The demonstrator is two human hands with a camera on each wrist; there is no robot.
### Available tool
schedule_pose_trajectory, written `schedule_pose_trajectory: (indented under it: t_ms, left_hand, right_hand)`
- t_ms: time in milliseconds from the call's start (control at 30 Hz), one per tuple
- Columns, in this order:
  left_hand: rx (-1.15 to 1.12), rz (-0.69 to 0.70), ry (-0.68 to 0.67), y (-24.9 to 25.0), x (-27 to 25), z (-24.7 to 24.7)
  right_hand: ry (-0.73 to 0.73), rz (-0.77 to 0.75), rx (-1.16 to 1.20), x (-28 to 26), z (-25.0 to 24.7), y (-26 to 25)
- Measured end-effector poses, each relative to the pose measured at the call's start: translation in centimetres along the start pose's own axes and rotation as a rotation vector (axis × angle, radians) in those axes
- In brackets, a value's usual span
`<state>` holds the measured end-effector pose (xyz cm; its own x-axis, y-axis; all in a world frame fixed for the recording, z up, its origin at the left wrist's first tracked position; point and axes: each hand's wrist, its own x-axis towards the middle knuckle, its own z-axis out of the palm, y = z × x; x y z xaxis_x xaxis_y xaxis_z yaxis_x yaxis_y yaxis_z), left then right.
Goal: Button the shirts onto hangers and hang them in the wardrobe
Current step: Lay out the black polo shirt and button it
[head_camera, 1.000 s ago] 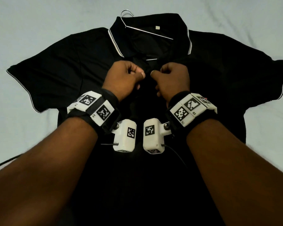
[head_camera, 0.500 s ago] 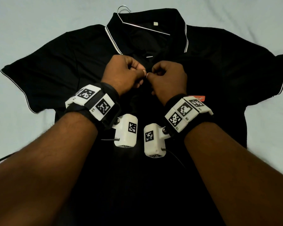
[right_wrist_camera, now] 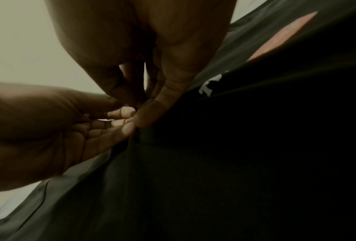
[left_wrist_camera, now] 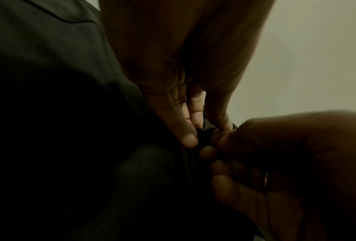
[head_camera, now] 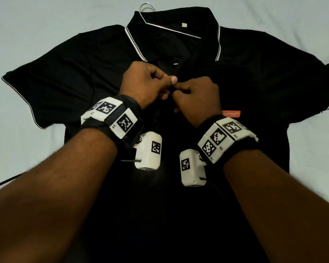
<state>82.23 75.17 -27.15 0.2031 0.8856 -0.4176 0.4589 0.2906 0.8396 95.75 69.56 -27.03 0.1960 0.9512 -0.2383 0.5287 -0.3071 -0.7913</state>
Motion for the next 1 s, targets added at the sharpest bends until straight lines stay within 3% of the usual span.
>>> schedule_pose_trajectory:
  t_ms: [333, 433, 600, 867, 1000]
  left_hand:
    - [0.330, 0.101, 0.029, -0.1, 0.9, 0.4]
    - [0.373, 0.116, 0.036, -0.5, 1.0, 0.7]
    - [0.272, 0.153, -0.006, -1.3, 1.1, 0.4]
    - [0.171, 0.159, -0.035, -1.4, 1.2, 0.1]
    - [0.206, 0.087, -0.044, -1.1, 1.4, 0.0]
  right_hand:
    - [-0.009, 0.139, 0.333, 0.5, 0.3, 1.2]
    - [0.017, 0.186, 0.293, 1.3, 0.1, 0.7]
    - [-0.011, 0.213, 0.150, 2.3, 0.1, -0.2]
    - [-0.038, 0.222, 0.246, 2.1, 0.1, 0.2]
    - [-0.025, 0.177, 0.229, 1.9, 0.1, 0.5]
